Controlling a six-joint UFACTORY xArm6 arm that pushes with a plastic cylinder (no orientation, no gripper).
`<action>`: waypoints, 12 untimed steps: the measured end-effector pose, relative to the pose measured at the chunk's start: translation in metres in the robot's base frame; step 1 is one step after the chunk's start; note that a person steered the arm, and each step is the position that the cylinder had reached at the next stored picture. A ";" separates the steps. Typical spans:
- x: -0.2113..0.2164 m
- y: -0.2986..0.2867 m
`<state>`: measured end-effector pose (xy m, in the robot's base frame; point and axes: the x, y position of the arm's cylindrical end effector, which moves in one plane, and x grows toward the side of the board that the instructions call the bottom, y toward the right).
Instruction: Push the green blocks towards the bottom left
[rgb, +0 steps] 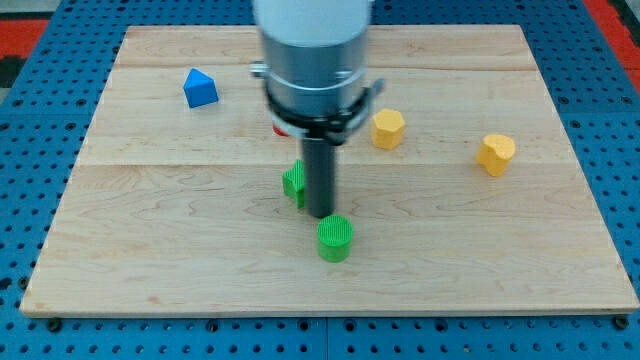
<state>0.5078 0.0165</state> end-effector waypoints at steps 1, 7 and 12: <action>-0.014 0.006; 0.029 0.062; 0.025 -0.048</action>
